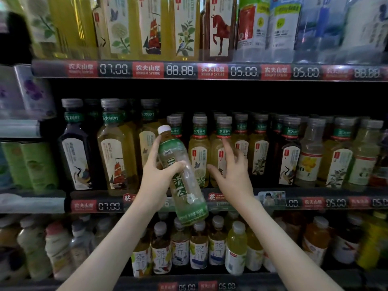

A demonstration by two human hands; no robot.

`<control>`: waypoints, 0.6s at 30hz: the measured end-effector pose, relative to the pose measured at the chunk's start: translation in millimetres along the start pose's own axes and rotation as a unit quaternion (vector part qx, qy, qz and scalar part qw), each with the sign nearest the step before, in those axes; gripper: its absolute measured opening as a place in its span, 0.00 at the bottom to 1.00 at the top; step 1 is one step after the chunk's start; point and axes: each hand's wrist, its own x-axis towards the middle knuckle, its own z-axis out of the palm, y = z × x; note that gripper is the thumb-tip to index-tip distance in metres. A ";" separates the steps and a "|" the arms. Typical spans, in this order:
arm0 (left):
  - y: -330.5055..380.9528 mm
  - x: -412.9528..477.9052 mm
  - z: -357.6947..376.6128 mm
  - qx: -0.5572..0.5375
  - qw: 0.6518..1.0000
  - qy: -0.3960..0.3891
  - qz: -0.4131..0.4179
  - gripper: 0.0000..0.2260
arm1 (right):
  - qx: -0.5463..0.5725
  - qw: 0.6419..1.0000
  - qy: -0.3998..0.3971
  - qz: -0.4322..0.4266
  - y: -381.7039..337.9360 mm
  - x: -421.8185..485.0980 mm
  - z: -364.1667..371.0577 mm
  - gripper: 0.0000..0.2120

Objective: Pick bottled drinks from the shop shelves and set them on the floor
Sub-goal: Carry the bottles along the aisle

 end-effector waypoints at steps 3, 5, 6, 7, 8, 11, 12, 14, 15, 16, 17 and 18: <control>-0.7 -3.4 7.9 0.009 0.999 -0.039 -0.004 0.35 | 0.121 0.988 -0.092 -0.026 -23.9 -16.5 -5.5 0.38; -0.4 -5.9 16.8 0.012 0.998 -0.059 -0.009 0.35 | 0.208 0.955 -0.211 0.025 -34.0 -24.9 -8.8 0.42; 0.4 -6.9 22.1 0.013 0.997 -0.068 -0.013 0.34 | 0.231 0.943 -0.234 0.051 -34.9 -27.9 -11.4 0.42; 1.4 -7.6 27.4 0.016 0.996 -0.081 -0.014 0.34 | 0.244 0.940 -0.230 0.065 -33.5 -30.4 -14.7 0.39; 2.6 -8.1 32.7 0.026 0.995 -0.100 -0.011 0.32 | 0.254 0.940 -0.217 0.070 -31.7 -32.9 -19.4 0.33; 6.7 -9.7 48.0 0.068 0.982 -0.179 0.004 0.30 | 0.276 0.939 -0.183 0.091 -24.5 -41.4 -39.9 0.27; 6.9 -10.4 53.3 0.070 0.976 -0.206 0.003 0.29 | 0.282 0.938 -0.173 0.100 -20.5 -45.1 -48.0 0.27; 3.2 -13.3 67.0 0.064 0.965 -0.254 0.001 0.30 | 0.299 0.934 -0.154 0.118 -10.2 -53.4 -65.8 0.29; -0.1 -16.0 75.1 0.063 0.960 -0.275 -0.001 0.32 | 0.300 0.935 -0.142 0.126 -5.0 -58.8 -75.9 0.28; -3.7 -19.2 84.2 0.061 0.954 -0.294 -0.004 0.33 | 0.298 0.937 -0.127 0.133 0.0 -64.3 -86.6 0.27; -7.6 -23.6 94.0 0.055 0.947 -0.317 -0.009 0.34 | 0.299 0.937 -0.110 0.141 4.9 -70.7 -97.9 0.26; -11.9 -29.5 104.8 0.039 0.937 -0.346 -0.019 0.34 | 0.303 0.936 -0.093 0.150 9.9 -77.9 -109.8 0.26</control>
